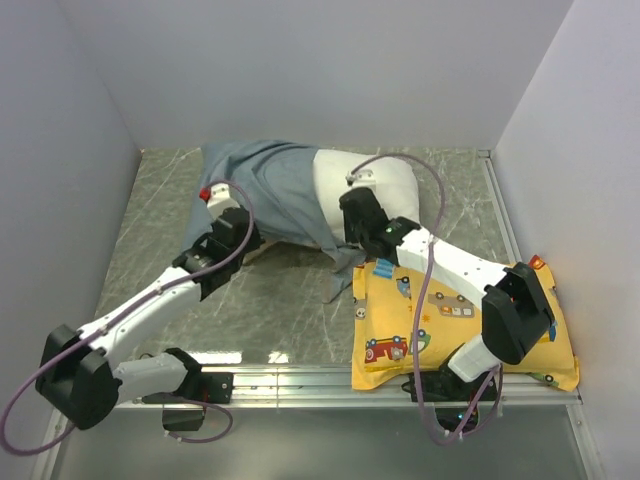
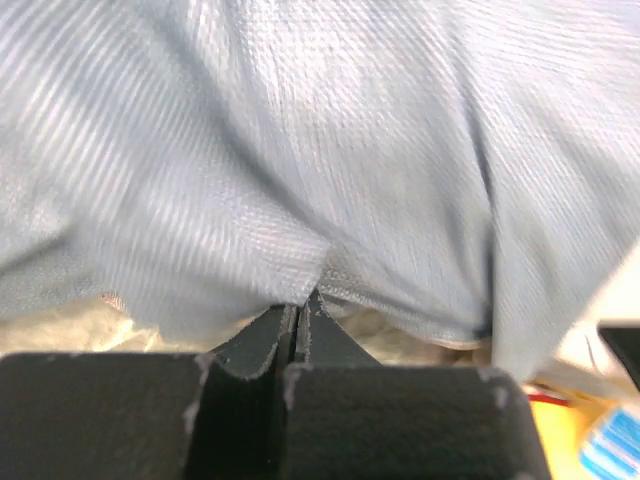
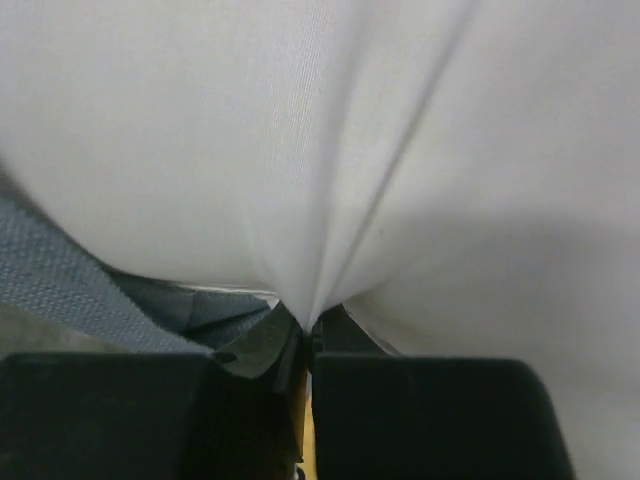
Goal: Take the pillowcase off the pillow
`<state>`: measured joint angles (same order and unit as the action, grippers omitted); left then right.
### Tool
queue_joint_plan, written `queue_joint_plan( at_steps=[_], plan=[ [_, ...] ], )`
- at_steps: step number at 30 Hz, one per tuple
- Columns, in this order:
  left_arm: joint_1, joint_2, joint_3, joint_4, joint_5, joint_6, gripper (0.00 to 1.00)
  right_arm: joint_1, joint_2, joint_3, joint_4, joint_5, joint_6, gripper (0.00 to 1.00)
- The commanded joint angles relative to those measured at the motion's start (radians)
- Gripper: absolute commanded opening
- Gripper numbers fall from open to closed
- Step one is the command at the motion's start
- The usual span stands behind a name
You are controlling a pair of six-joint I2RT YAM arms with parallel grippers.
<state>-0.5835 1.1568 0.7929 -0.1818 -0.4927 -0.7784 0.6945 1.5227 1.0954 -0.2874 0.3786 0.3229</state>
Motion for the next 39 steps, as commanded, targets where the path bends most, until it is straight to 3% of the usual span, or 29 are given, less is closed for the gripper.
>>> queue_joint_plan(
  at_steps=[1, 7, 13, 17, 18, 23, 25, 26, 31, 33, 39],
  plan=[
    [0.004, -0.107, 0.193, -0.053, -0.072, 0.117, 0.0, -0.015, -0.036, 0.182, -0.045, 0.152, -0.044, 0.0],
    [0.004, -0.108, 0.54, -0.203, -0.061, 0.235, 0.01, -0.061, -0.026, 0.625, -0.255, 0.188, -0.104, 0.0],
    [0.014, 0.044, 0.856, -0.312, -0.087, 0.283, 0.01, -0.2, 0.192, 0.955, -0.44, 0.068, -0.104, 0.0],
    [0.158, 0.174, 0.907, -0.335, 0.109, 0.245, 0.0, -0.274, 0.359, 0.905, -0.415, -0.062, -0.07, 0.0],
    [0.192, 0.21, 0.864, -0.322, 0.199, 0.217, 0.0, -0.285, 0.379, 0.873, -0.365, -0.107, -0.064, 0.0],
    [0.41, 0.323, 0.724, -0.234, 0.359, 0.142, 0.0, -0.354, 0.523, 0.764, -0.279, -0.165, -0.015, 0.0],
    [0.45, 0.36, 0.677, -0.177, 0.461, 0.126, 0.0, -0.366, 0.54, 0.745, -0.268, -0.187, -0.008, 0.0],
    [0.458, 0.356, 0.66, -0.144, 0.48, 0.131, 0.04, -0.366, 0.534, 0.735, -0.242, -0.19, -0.01, 0.0],
    [0.432, 0.291, 0.618, -0.03, 0.516, 0.154, 0.7, -0.366, 0.51, 0.722, -0.194, -0.191, -0.01, 0.04],
    [0.406, 0.265, 0.652, -0.059, 0.496, 0.185, 0.78, -0.365, 0.511, 0.754, -0.205, -0.191, -0.013, 0.04],
    [0.271, 0.163, 0.62, -0.2, 0.211, 0.22, 0.82, -0.366, 0.502, 0.781, -0.21, -0.187, -0.021, 0.05]
  ],
)
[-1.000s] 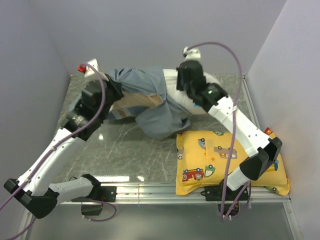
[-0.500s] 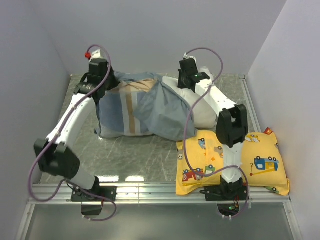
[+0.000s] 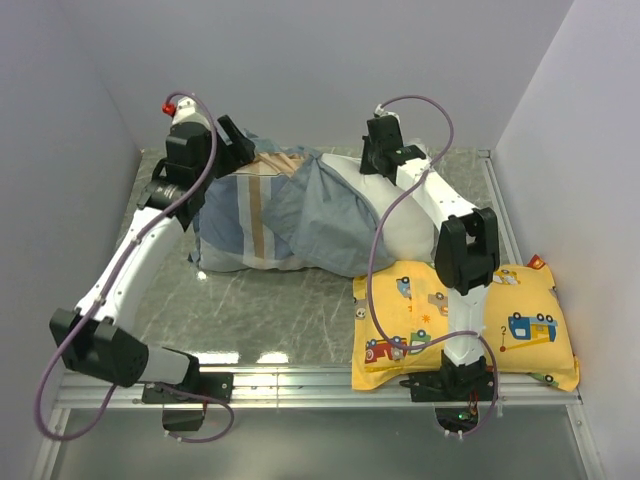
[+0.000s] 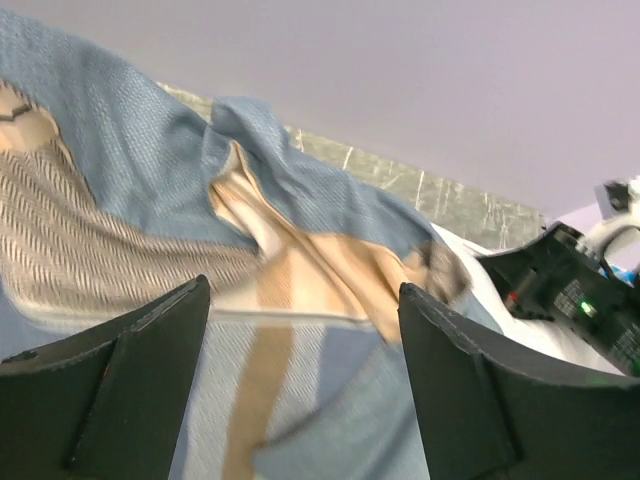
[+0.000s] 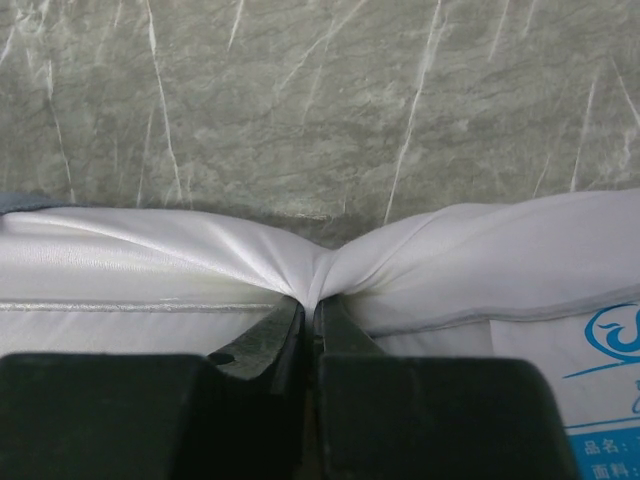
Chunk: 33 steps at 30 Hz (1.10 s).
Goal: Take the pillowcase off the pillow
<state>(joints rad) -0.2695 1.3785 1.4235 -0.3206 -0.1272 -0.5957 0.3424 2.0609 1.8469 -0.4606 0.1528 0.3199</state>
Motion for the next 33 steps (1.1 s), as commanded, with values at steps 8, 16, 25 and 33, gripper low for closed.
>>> queue_joint_plan(
  at_steps=[8, 16, 25, 33],
  plan=[
    [-0.079, -0.183, -0.282, -0.109, -0.215, -0.012, 0.86, -0.013, -0.081, -0.015, -0.016, 0.021, -0.015, 0.04],
    [-0.047, -0.138, -0.373, 0.089, -0.078, -0.041, 0.88, -0.008, -0.107, -0.035, -0.013, 0.013, -0.013, 0.04],
    [0.232, -0.107, -0.287, 0.0, -0.133, -0.124, 0.01, -0.048, -0.116, -0.002, -0.059, 0.067, -0.018, 0.0],
    [0.575, -0.193, -0.278, -0.02, -0.066, -0.141, 0.01, -0.221, -0.143, 0.044, -0.11, -0.004, 0.039, 0.0]
  ],
)
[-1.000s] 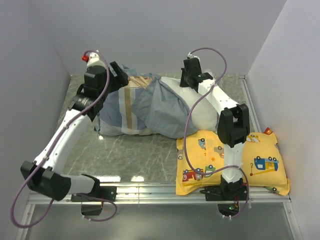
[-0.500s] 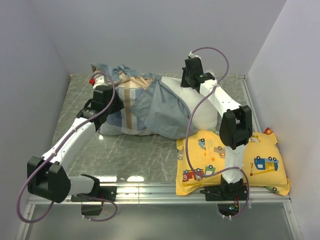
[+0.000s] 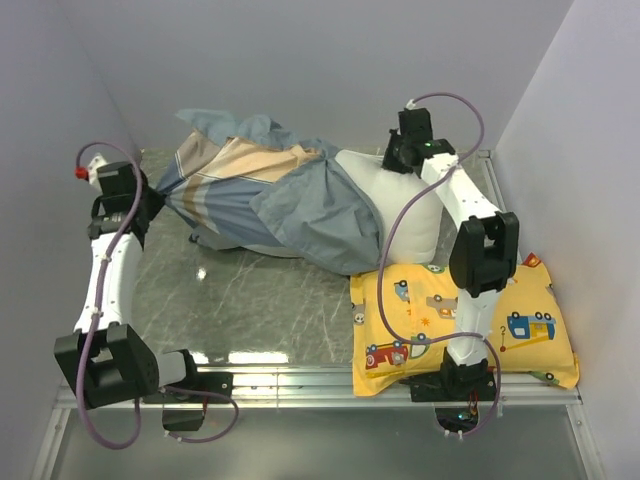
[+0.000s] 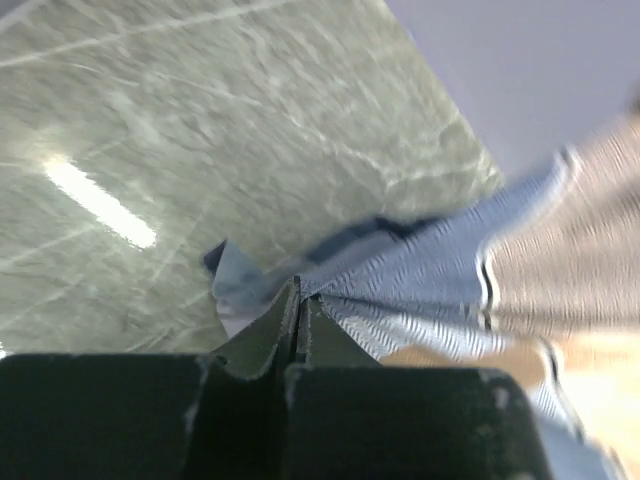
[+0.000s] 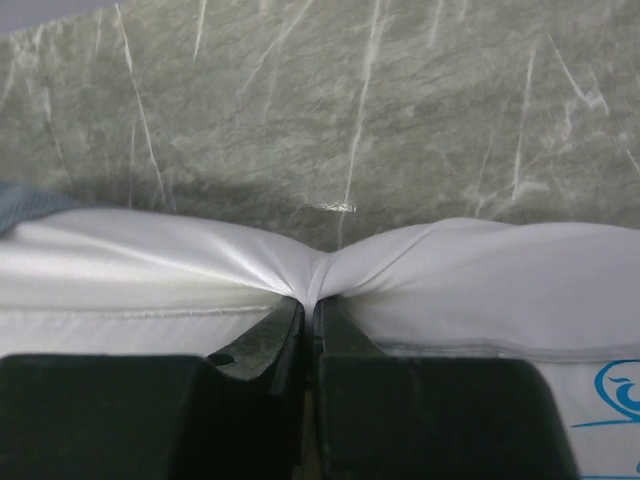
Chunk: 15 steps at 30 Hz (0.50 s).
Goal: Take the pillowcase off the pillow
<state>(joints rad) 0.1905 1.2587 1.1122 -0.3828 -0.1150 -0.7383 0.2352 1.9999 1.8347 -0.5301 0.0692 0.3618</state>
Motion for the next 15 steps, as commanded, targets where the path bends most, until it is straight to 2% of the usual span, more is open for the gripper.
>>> queue_joint_plan(
  at_steps=[1, 3, 5, 6, 7, 8, 9, 12, 13, 15],
  plan=[
    [0.133, -0.071, 0.038, 0.033, -0.066, 0.004, 0.0, -0.125, -0.088, 0.057, -0.041, 0.066, 0.0, 0.0],
    [0.132, -0.062, 0.044, 0.033, -0.04, 0.004, 0.0, -0.125, -0.092, 0.078, -0.044, 0.061, -0.003, 0.0],
    [0.132, -0.07, 0.009, 0.08, 0.052, -0.006, 0.0, -0.103, -0.09, 0.084, -0.033, 0.026, -0.003, 0.0],
    [0.13, -0.07, 0.0, 0.1, 0.09, -0.001, 0.05, -0.093, -0.092, 0.084, -0.025, 0.024, -0.006, 0.0],
    [0.11, -0.07, -0.005, 0.123, 0.154, 0.007, 0.11, -0.079, -0.089, 0.086, -0.022, 0.036, -0.021, 0.0],
    [0.09, -0.067, 0.011, 0.121, 0.161, 0.034, 0.19, -0.045, -0.086, 0.092, -0.022, 0.047, -0.029, 0.0],
    [0.06, -0.071, 0.018, 0.122, 0.147, 0.054, 0.41, -0.031, -0.079, 0.092, -0.019, 0.059, -0.043, 0.0],
    [-0.115, -0.113, 0.058, 0.105, 0.037, 0.12, 0.75, -0.001, -0.063, 0.087, -0.018, 0.075, -0.043, 0.0],
    [-0.217, -0.129, 0.064, 0.104, 0.016, 0.132, 0.78, 0.001, -0.062, 0.081, -0.015, 0.072, -0.041, 0.0],
    [-0.314, -0.142, 0.074, 0.087, -0.032, 0.132, 0.82, 0.006, -0.059, 0.072, -0.001, 0.066, -0.038, 0.0]
  ],
)
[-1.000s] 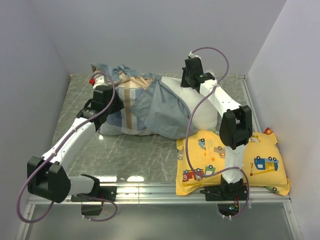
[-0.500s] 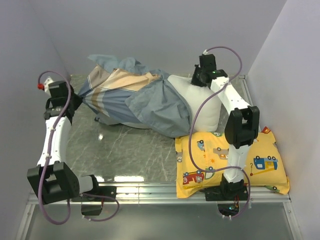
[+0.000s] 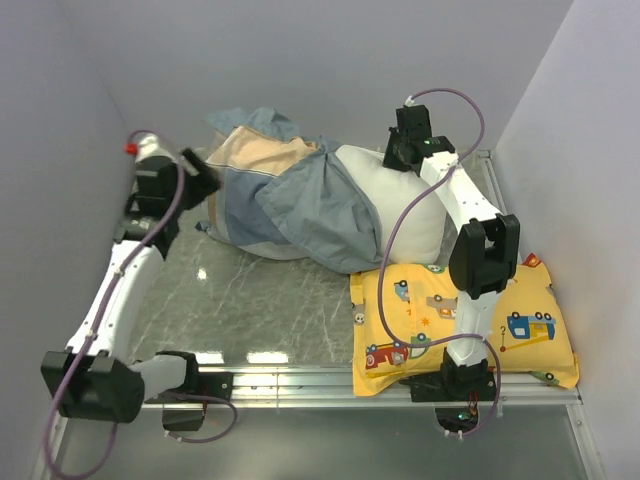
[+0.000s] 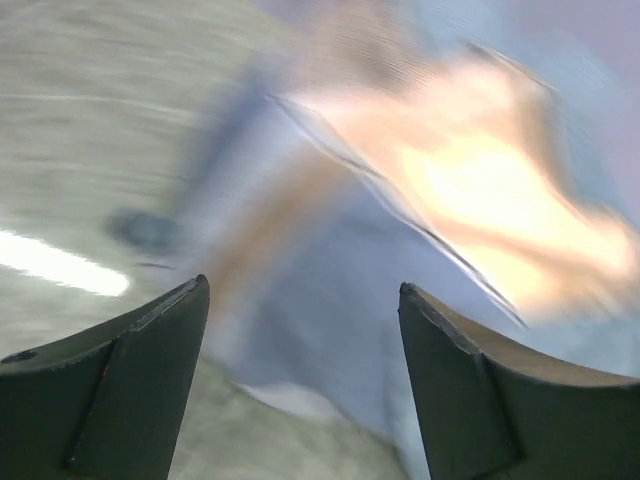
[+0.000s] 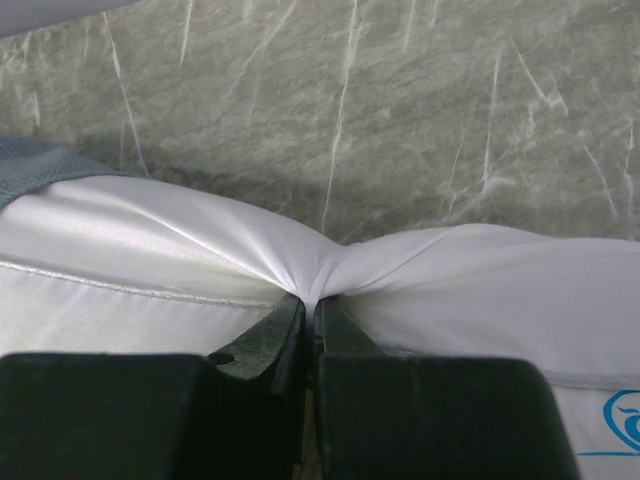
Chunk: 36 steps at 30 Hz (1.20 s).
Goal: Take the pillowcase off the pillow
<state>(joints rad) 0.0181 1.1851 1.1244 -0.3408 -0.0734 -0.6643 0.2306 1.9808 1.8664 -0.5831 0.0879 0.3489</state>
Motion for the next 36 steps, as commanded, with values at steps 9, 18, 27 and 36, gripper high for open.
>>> queue_joint_plan(
  at_steps=[9, 18, 27, 36],
  plan=[
    [-0.579, 0.04, -0.071, 0.184, -0.068, -0.073, 0.88, 0.038, -0.017, 0.079, 0.034, 0.053, -0.033, 0.0],
    [-0.661, 0.252, 0.012, 0.309, -0.038, -0.069, 0.77, 0.049, -0.03, 0.054, 0.034, 0.065, -0.042, 0.0],
    [-0.272, 0.156, 0.034, 0.051, -0.279, -0.109, 0.0, 0.032, -0.036, 0.068, 0.023, 0.09, -0.064, 0.0],
    [0.125, 0.028, -0.118, 0.086, -0.105, -0.127, 0.01, 0.01, -0.005, 0.1, 0.011, 0.067, -0.054, 0.0]
  ],
)
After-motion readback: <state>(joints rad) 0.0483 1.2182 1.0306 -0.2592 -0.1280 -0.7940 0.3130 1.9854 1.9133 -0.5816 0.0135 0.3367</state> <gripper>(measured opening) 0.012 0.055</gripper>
